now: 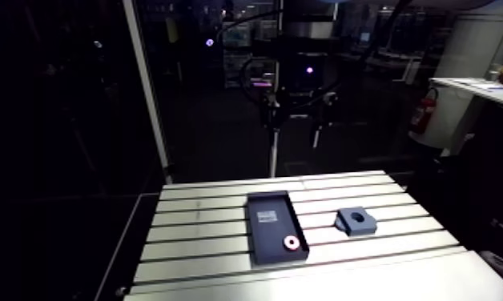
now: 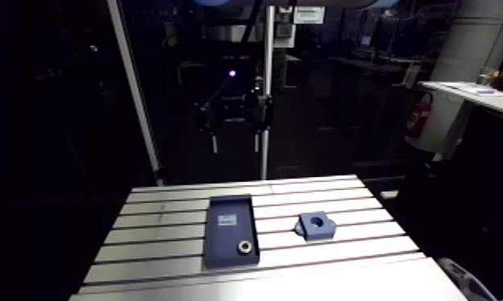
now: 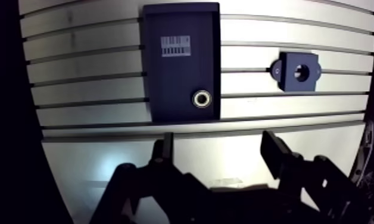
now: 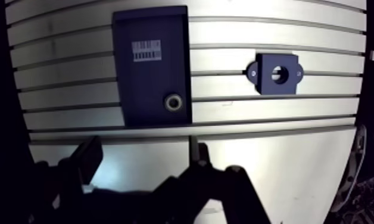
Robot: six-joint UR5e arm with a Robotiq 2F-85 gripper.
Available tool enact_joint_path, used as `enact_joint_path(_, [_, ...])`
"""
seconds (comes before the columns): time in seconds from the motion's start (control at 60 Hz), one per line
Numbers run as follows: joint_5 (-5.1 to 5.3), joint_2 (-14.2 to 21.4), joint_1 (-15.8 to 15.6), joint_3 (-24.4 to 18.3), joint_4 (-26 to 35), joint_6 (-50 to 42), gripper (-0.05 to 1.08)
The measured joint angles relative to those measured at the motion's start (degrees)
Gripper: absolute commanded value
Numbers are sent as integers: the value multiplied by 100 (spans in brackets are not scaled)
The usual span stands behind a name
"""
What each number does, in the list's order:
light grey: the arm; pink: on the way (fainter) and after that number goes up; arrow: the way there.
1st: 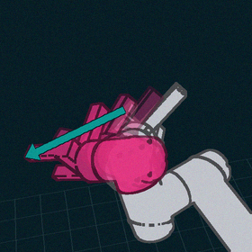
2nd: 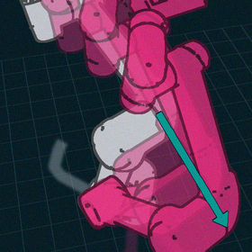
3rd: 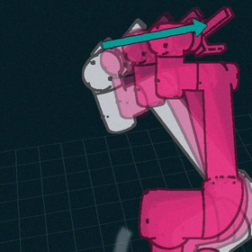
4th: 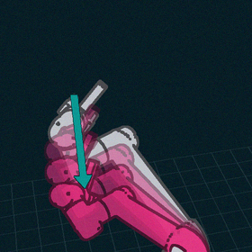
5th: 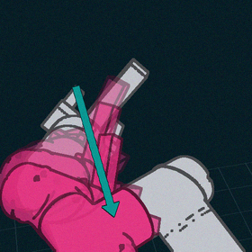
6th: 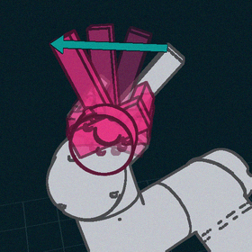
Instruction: Pick up the bearing and press it into the housing until flush.
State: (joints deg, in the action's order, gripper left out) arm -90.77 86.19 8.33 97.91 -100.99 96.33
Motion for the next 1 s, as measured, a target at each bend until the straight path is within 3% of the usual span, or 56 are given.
enact_joint_path(0.05, [-2, 0, -1, 78, -58, 0, 40])
enact_joint_path(0.183, [-7, -11, -5, 275, -234, 1, 44])
enact_joint_path(1.0, [4, -233, 32, 1288, -1481, 346, 43])
